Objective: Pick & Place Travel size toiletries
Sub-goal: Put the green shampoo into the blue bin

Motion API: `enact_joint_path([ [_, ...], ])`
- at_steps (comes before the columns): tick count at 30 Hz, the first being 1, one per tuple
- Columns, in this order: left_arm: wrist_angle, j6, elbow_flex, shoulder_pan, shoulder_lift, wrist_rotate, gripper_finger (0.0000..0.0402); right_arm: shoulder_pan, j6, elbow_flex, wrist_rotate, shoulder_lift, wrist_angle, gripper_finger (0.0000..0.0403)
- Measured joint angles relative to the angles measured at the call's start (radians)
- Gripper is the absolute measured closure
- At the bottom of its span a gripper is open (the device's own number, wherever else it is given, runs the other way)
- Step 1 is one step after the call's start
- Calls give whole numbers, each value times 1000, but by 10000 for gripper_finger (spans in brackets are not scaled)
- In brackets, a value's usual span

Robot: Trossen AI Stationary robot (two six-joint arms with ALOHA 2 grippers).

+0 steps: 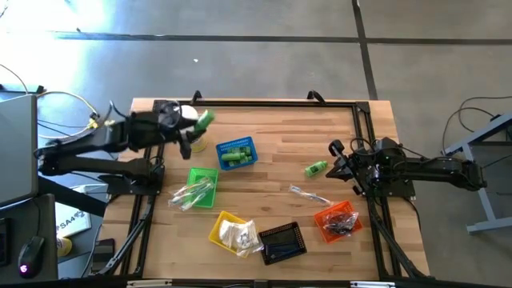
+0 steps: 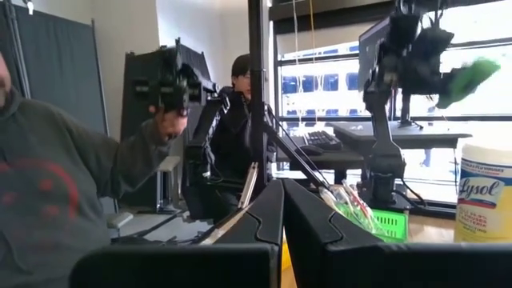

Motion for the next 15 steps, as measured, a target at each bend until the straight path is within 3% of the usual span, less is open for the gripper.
enact_joint_path([
  [7, 219, -46, -300, 0, -87, 42, 252, 0, -21, 0, 0, 0, -15, 400],
  [15, 350, -44, -390, 0, -27, 72, 251, 0, -31, 0, 28, 0, -21, 401],
])
